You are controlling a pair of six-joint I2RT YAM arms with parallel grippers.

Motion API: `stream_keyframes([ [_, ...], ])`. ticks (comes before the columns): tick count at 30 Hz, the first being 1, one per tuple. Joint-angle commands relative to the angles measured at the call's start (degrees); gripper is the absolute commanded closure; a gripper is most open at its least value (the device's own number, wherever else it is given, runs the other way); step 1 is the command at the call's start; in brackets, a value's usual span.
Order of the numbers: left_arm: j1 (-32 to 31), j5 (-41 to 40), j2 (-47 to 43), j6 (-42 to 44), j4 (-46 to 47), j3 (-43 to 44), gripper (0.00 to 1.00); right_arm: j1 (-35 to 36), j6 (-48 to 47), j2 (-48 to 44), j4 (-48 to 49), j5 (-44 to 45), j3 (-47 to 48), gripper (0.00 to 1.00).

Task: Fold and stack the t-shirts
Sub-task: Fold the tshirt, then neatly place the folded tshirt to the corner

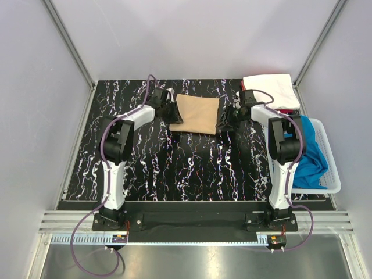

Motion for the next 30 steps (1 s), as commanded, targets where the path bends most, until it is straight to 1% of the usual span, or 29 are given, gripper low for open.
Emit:
stream_keyframes([
  [1,1.93,0.82,-0.29,1.97,-4.66,4.06,0.70,-0.33,0.87,-4.49,1.98,4.91,4.25,0.46],
  [2,2.02,3.36,-2.21,1.71,-5.01,4.33,0.69,-0.25,1.14,-3.36,1.90,5.35,6.08,0.45],
  [3,2.02,4.25,-3.36,1.45,-5.10,4.24,0.69,-0.16,1.32,-2.65,1.98,5.71,7.15,0.43],
  [4,2.02,5.04,-5.81,1.36,-5.28,4.24,0.68,-0.16,1.40,-1.86,2.07,5.88,9.33,0.38],
  [8,2.11,9.69,-11.62,1.62,-8.43,3.72,0.67,-0.25,0.35,3.93,1.98,5.01,15.23,0.32],
  [10,2.19,11.11,-13.82,1.71,-9.93,2.58,0.67,-0.33,0.09,5.78,1.98,4.22,18.74,0.31],
  [13,2.11,13.92,-19.61,3.11,-10.72,-0.93,0.66,-0.33,0.35,9.48,1.89,3.68,22.52,0.30],
  [16,2.19,14.54,-23.75,4.69,-12.66,-4.80,0.65,-0.33,0.35,11.94,1.89,5.18,24.38,0.30],
  [17,2.19,16.02,-24.64,5.05,-12.75,-6.98,0.65,-0.33,0.18,13.25,1.81,5.36,24.82,0.30],
  [20,2.19,17.35,-27.98,6.54,-13.36,-10.85,0.65,-0.16,0.09,16.15,1.89,3.95,26.84,0.30],
  [23,2.28,17.10,-31.14,8.73,-14.59,-13.59,0.65,0.19,-0.26,17.30,1.54,3.07,26.94,0.32],
  [26,2.19,14.73,-33.78,10.67,-15.65,-15.26,0.65,0.89,-0.61,16.96,1.37,3.77,25.53,0.36],
  [30,2.11,15.07,-35.98,10.67,-15.12,-16.32,0.65,1.69,-1.23,17.57,0.31,6.58,25.70,0.43],
])
